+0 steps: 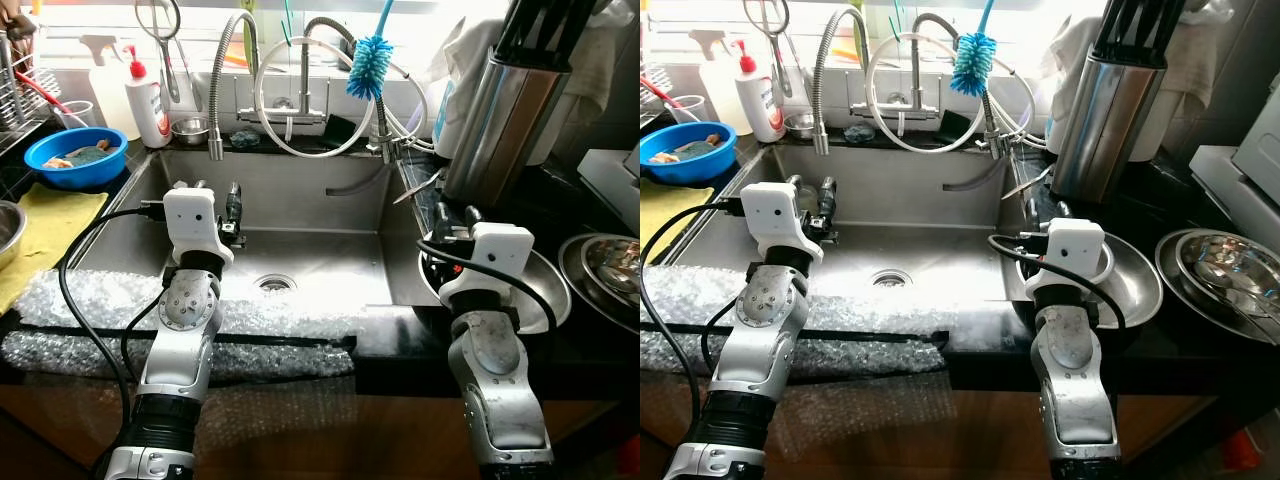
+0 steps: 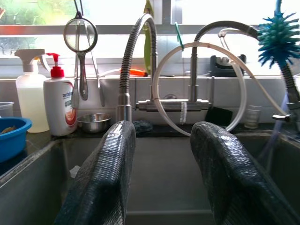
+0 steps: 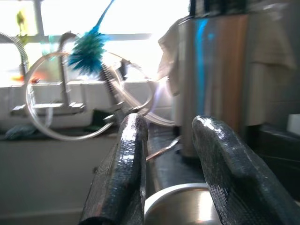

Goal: Kitchen organization

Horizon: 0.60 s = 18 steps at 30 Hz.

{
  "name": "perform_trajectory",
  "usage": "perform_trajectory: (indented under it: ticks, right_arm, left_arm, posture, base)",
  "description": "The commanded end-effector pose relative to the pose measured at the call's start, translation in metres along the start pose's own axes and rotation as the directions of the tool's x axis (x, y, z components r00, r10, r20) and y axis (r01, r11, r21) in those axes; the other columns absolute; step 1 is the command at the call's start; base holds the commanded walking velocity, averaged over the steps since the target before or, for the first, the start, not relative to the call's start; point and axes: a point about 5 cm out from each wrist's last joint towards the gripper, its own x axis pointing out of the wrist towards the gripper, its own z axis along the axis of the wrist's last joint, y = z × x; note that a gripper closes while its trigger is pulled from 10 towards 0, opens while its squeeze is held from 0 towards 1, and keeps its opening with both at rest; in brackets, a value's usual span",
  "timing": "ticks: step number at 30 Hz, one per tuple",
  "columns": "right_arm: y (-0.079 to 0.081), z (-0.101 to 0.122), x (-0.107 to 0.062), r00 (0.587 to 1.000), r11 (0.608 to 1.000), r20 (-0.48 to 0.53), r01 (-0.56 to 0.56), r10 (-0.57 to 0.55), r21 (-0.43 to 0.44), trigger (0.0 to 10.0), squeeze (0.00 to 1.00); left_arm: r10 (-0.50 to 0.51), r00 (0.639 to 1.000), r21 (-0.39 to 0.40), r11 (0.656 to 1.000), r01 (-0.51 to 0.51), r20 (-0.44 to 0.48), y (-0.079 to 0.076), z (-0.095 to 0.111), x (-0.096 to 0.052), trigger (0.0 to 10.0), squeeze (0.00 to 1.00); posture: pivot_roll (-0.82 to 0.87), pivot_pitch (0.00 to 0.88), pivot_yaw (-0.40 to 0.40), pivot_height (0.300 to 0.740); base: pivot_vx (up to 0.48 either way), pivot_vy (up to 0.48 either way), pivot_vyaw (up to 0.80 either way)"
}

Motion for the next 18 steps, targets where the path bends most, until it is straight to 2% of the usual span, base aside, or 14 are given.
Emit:
perform_trajectory:
  ticks: [1,5,7,8,9,10,17,18]
  right_arm:
    - [-0.006,0.012,0.003,0.999,0.999,0.014,0.041,-0.041,0.033,10.0,0.00]
    - [-0.013,0.022,0.006,0.995,0.993,-0.017,0.098,-0.097,0.067,10.0,0.00]
    - [-0.020,0.028,0.011,0.986,0.978,-0.058,0.164,-0.158,0.129,10.0,0.00]
    - [-0.021,0.028,0.012,0.983,0.975,-0.076,0.179,-0.170,0.132,10.0,0.15]
    - [-0.023,0.028,0.013,0.979,0.969,-0.094,0.195,-0.182,0.149,10.0,0.15]
    - [-0.024,0.027,0.014,0.975,0.963,-0.123,0.207,-0.188,0.175,10.0,1.00]
    - [-0.026,0.013,0.018,0.945,0.934,-0.274,0.250,-0.178,0.254,10.0,1.00]
    - [-0.026,0.006,0.019,0.929,0.927,-0.328,0.266,-0.173,0.264,10.0,0.57]
  left_arm:
    - [-0.013,1.000,0.014,1.000,0.013,0.013,-0.001,0.003,0.001,10.0,0.00]
    - [-0.020,1.000,0.013,1.000,0.020,0.009,-0.002,0.002,0.001,10.0,0.00]
    - [-0.031,0.999,0.012,0.999,0.031,0.005,-0.004,0.001,0.001,10.0,0.00]
    - [-0.032,0.999,0.011,0.999,0.032,0.005,-0.004,0.001,0.001,10.0,0.00]
    - [-0.033,0.999,0.011,0.999,0.033,0.005,-0.004,0.001,0.001,10.0,0.00]
    - [-0.036,0.999,0.011,0.999,0.036,0.004,-0.004,0.001,0.001,10.0,0.00]
    - [-0.048,0.999,0.006,0.999,0.048,0.003,-0.007,0.001,0.001,10.0,0.00]
    - [-0.055,0.998,0.005,0.998,0.055,0.002,-0.008,0.001,0.000,10.0,0.00]
  posture:
    - [-0.12,0.013,-0.035,0.740]
    - [-0.12,0.010,-0.035,0.740]
    - [-0.12,0.003,-0.036,0.740]
    - [-0.12,0.002,-0.035,0.740]
    - [-0.12,0.002,-0.035,0.740]
    - [-0.13,0.000,-0.036,0.740]
    - [-0.12,0.000,-0.038,0.740]
    - [-0.12,0.000,-0.038,0.740]
  base:
    - [0.000,0.000,0.00]
    - [0.000,0.000,0.00]
    - [0.000,0.000,0.00]
    - [0.000,0.000,0.00]
    - [0.000,0.000,0.00]
    - [0.000,0.000,0.00]
    - [0.000,0.000,0.00]
    - [0.000,0.000,0.00]
